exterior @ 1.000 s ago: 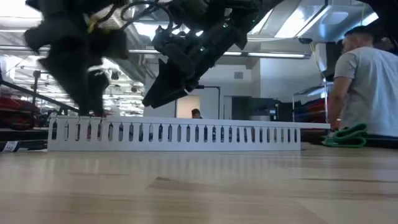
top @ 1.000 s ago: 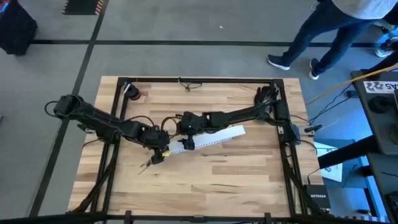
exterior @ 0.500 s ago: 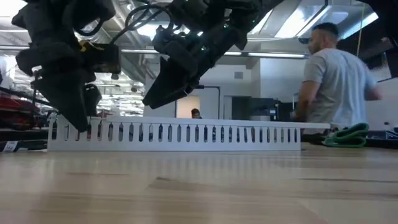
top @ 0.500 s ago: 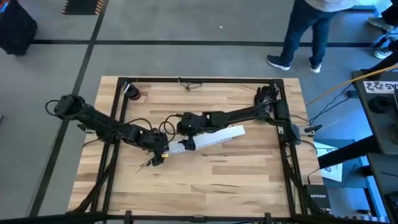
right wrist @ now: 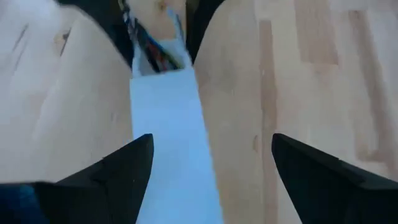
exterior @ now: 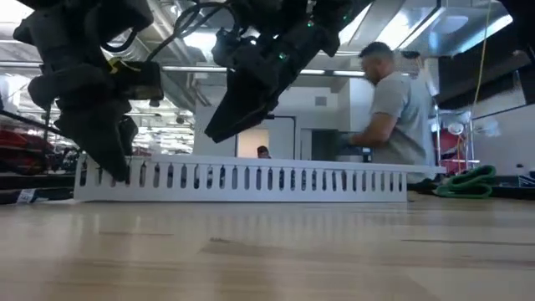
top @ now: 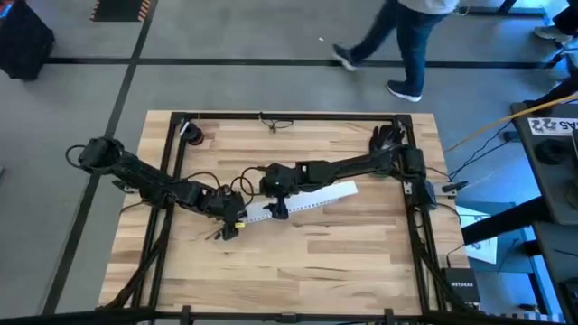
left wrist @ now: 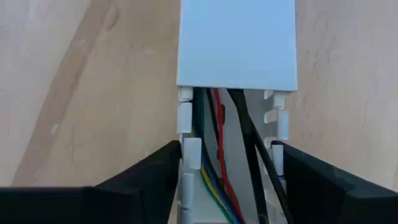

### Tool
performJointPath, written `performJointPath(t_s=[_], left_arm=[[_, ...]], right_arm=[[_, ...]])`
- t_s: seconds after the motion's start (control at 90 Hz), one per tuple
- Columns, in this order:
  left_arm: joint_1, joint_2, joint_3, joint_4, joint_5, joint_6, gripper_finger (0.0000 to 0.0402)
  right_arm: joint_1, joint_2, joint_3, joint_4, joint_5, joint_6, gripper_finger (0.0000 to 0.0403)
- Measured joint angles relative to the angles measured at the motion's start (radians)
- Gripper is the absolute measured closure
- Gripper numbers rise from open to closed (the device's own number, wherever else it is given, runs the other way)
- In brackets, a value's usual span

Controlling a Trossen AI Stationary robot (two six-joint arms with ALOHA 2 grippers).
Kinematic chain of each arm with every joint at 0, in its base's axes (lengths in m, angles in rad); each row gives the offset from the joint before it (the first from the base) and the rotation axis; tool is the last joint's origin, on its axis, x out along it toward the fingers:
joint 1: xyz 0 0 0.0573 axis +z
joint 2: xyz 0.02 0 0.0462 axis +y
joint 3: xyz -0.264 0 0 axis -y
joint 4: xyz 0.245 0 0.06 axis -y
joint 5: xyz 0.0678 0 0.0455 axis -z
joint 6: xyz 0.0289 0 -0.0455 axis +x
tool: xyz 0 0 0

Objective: Ziptie cables
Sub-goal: Close the cable duct

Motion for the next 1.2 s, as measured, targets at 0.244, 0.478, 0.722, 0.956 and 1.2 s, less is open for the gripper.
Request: performJointPath(t_s=[0.244,0.478,0.722,0.956,1.2], left_arm=[[0.000,0.000,0.000,-0.003,-0.007,0.000,0.0167],[0.000,0.000,0.000,-0.002,-0.010,0.002,0.0167],[0.001,0.000,0.000,0.033,-0.009,0.003,0.0167],[0.002,0.000,0.000,0.041,-0.010,0.003,0.0167],[0.002,0.000,0.000,0.042,-0.023,0.004,0.0167]], right_arm=[[0.030,0.000,0.000,-0.025,0.006,0.026,0.0140],[0.030,0.003,0.000,-0.088,0.004,-0.020,0.0207],[0.016,0.003,0.000,-0.061,0.012,-0.028,0.0144],[0.018,0.003,-0.008,-0.061,-0.039,-0.063,0.0082],[0.018,0.004,-0.065,-0.057,-0.031,-0.111,0.0115]])
